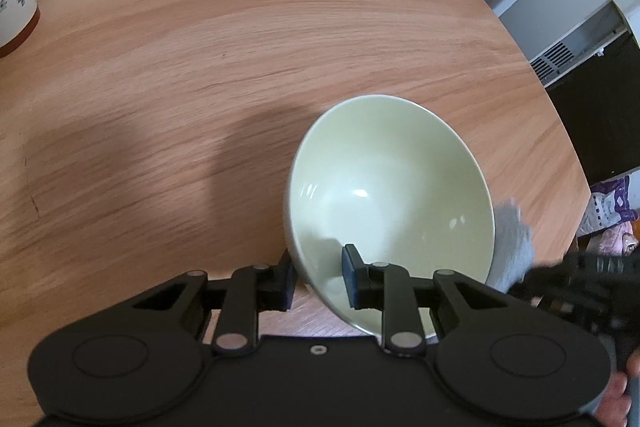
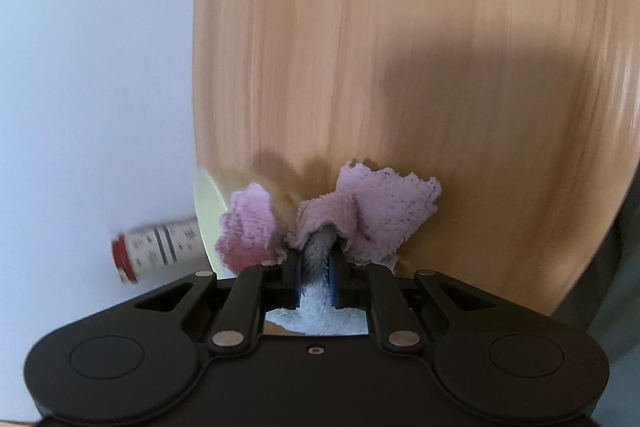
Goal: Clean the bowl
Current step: 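Wipe the bowl's outer wall and rim with the cloth in the right tool while the left tool holds it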
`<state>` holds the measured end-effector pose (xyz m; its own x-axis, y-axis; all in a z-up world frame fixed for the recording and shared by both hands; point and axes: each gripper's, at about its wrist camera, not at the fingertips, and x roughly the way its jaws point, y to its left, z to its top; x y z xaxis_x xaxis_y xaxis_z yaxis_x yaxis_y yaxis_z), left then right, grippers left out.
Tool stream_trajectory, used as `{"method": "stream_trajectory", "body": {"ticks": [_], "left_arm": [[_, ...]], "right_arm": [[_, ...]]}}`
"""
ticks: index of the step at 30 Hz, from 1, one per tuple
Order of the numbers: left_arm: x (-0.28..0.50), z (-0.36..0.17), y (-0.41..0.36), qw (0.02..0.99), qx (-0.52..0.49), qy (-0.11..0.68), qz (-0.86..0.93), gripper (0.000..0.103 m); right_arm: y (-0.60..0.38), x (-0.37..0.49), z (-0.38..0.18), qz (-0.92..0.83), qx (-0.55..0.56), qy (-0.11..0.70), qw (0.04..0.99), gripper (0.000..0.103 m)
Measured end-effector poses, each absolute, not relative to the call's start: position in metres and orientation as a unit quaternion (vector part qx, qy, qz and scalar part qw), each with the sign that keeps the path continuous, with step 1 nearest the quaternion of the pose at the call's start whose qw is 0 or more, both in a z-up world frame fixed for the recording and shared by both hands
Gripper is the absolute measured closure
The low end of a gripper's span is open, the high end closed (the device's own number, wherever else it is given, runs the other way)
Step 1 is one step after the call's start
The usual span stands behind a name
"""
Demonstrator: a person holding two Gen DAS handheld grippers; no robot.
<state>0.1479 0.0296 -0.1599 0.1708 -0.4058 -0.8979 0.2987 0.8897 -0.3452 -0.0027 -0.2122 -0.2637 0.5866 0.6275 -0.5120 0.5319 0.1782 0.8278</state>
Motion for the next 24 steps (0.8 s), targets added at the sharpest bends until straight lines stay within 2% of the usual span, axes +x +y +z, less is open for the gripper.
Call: {"method": "stream_trajectory", "body": {"ticks": [10,24], "left_arm": [[0.154,-0.159,0.026,0.754,-0.043,0.614,-0.229,0.079],[0.157,-0.160,0.027,0.751,-0.072,0.628,-0.191,0.080]], "right_arm": [[-0.247,0.068,-0.263,0.078,0.620,0.457,0.634,0.089],[-0.223,0.193,-0.253,0.197,0.468,0.590,0.627,0.089]]}}
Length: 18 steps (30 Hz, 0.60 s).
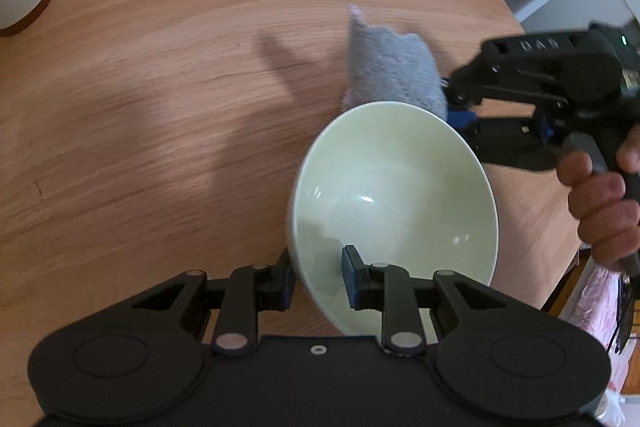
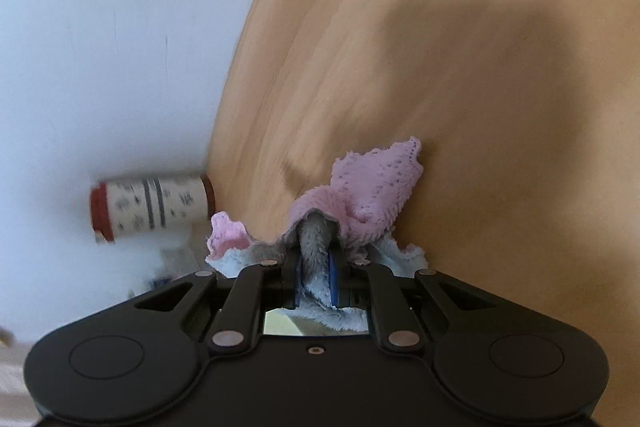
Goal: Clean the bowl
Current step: 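Wipe the bowl's outer wall and rim with the cloth in the right tool while the left tool holds it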
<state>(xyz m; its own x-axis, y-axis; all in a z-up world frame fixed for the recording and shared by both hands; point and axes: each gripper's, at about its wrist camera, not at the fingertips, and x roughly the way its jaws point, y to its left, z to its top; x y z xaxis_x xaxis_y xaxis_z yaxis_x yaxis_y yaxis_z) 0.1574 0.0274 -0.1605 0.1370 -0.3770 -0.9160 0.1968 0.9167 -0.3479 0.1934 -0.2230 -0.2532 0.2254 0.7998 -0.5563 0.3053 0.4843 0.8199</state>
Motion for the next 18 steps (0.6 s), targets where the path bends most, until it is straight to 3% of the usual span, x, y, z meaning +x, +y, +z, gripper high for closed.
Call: {"method": "stream_trajectory", "body": {"ticks": [12,18], "left_arm": [[0.152,-0.162,0.029,0.758,-0.113,0.626,-0.141,0.081],[0.145,-0.162,0.020,0.763,-0.120,0.623,-0.121,0.080]], "right_arm": [[-0.176,0.231,-0.231,0.305,0.244,0.680,0.621,0.089],[-0.172,0.249,-0.221,0.320,0.206,0.692,0.613,0.089]]}}
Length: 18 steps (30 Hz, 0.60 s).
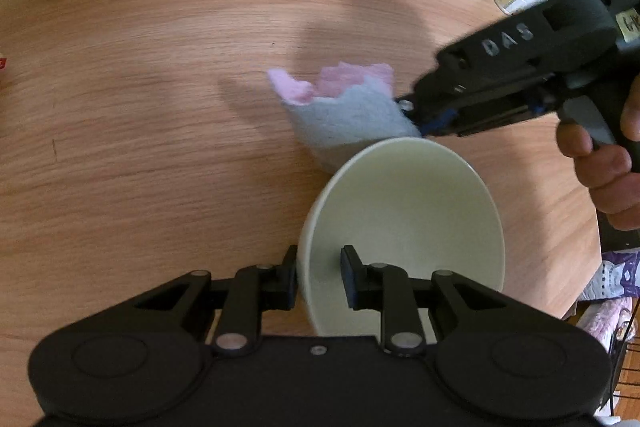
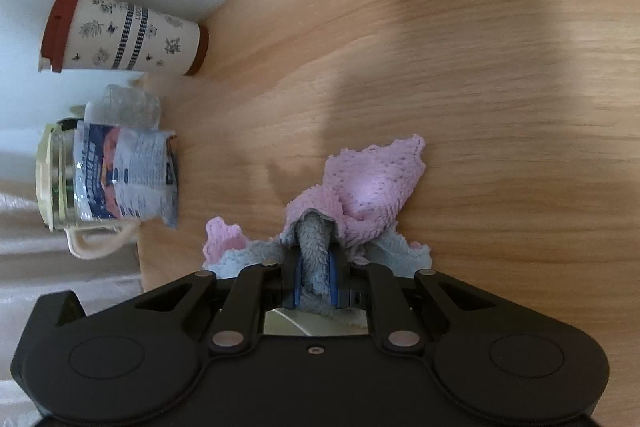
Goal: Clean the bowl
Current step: 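Wipe the bowl's outer wall and rim with the cloth in the right tool while the left tool holds it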
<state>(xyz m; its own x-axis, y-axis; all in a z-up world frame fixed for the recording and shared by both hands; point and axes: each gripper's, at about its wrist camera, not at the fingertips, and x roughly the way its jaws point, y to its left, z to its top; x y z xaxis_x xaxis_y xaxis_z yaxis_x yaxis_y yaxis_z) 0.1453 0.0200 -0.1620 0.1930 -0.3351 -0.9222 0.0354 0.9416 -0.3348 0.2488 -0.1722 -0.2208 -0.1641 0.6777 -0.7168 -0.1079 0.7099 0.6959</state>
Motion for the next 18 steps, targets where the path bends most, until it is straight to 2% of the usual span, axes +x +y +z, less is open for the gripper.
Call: {"method": "stream_trajectory", "body": {"ticks": [10,18], "left_arm": [[0.143,-0.161,0.013,0.766,-0.119,0.623,-0.103,0.078],[0.148,-0.159,0.015,0.767,-0.102,0.624,-0.108,0.076]], "right_arm": [[-0.233,0.227,-0.231,0.305,0.266,0.689,0.601,0.089],[-0.278,0.169,-0.241,0.291,0.330,0.673,0.595,0.089]]}}
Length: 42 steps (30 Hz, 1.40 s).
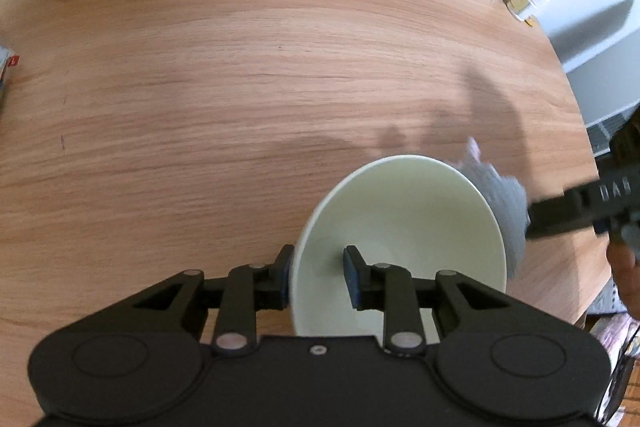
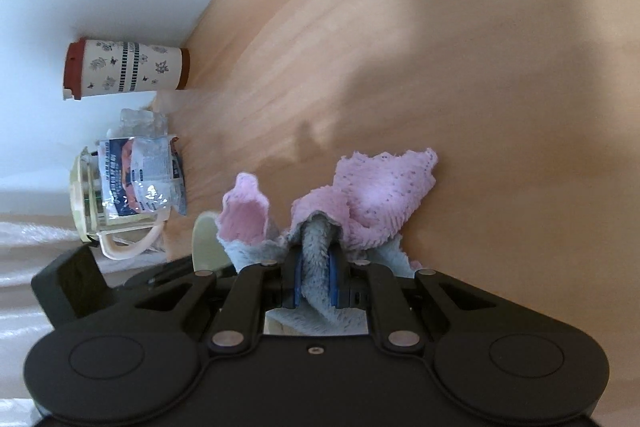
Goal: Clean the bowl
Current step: 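Wipe the bowl's outer wall and rim with the cloth in the right tool while the left tool holds it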
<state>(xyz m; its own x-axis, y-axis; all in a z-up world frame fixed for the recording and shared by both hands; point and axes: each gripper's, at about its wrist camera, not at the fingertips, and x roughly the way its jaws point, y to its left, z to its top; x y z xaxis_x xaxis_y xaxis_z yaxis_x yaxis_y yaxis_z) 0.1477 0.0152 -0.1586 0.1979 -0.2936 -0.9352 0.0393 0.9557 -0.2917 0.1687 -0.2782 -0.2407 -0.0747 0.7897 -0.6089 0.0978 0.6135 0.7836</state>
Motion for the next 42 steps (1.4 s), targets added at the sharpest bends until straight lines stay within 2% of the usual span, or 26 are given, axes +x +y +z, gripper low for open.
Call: {"method": "stream_trajectory", "body": {"ticks": [10,27,33,42], "left_arm": [[0.150,-0.157,0.014,0.762,-0.069,0.628,-0.143,0.074],[0.142,-0.158,0.014,0.751,-0.042,0.618,-0.229,0.074],[0.141,-0.161,0.016,0.738,-0.044,0.625,-0.251,0.075],[0.141,-0.163,0.018,0.732,-0.052,0.628,-0.258,0.075]], "right_arm": [[-0.287,0.102,-0.228,0.282,0.338,0.655,0.614,0.089],[-0.201,0.066,-0.209,0.229,0.342,0.608,0.679,0.089],[-0.207,0.057,-0.203,0.184,0.377,0.580,0.699,0.089],[-0.262,0.047,-0.214,0.091,0.495,0.526,0.686,0.089]]}}
